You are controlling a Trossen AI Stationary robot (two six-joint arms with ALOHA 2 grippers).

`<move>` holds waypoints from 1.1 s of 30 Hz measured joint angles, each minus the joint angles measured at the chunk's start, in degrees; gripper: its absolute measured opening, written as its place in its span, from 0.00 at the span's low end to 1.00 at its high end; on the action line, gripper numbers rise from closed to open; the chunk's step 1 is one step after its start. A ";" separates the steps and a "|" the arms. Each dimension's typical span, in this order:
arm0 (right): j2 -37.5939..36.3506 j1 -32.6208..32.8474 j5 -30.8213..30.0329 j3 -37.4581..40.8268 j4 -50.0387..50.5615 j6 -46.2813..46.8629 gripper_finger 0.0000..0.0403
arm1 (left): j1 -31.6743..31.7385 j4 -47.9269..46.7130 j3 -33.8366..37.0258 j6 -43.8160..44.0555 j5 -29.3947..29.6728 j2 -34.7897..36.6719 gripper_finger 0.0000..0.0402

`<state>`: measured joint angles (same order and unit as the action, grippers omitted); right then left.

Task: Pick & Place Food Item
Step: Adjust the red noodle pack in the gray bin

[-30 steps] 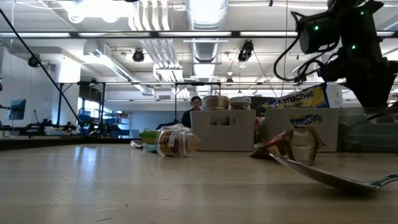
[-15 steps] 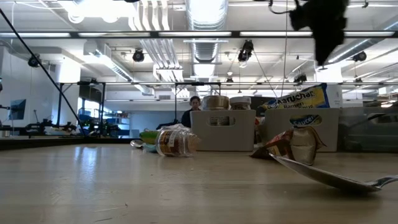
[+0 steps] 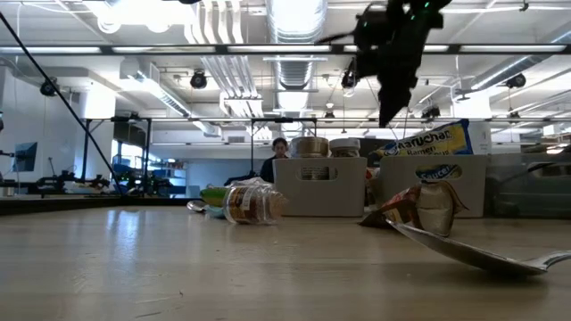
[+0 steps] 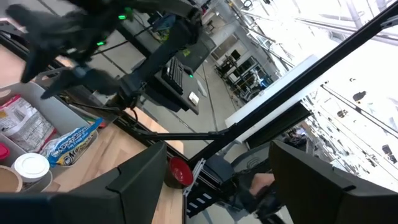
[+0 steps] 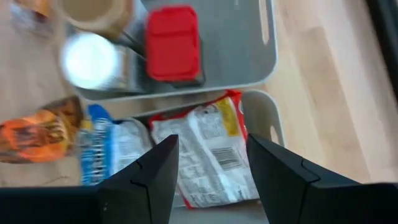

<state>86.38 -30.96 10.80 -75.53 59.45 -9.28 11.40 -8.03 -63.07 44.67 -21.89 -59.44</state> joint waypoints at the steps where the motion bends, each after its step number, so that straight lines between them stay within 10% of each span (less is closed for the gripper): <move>1: 1.38 -0.58 0.06 0.01 0.03 -0.67 0.47 | 0.00 0.00 -0.01 -0.21 0.00 -0.01 0.71; 33: 15.49 -3.30 1.12 0.26 -5.22 -7.48 0.46 | 0.00 -3.17 0.04 -0.13 2.40 0.00 0.71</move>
<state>101.87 -34.26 11.92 -75.26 54.23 -16.75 11.40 -11.20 -63.02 44.53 -19.49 -59.44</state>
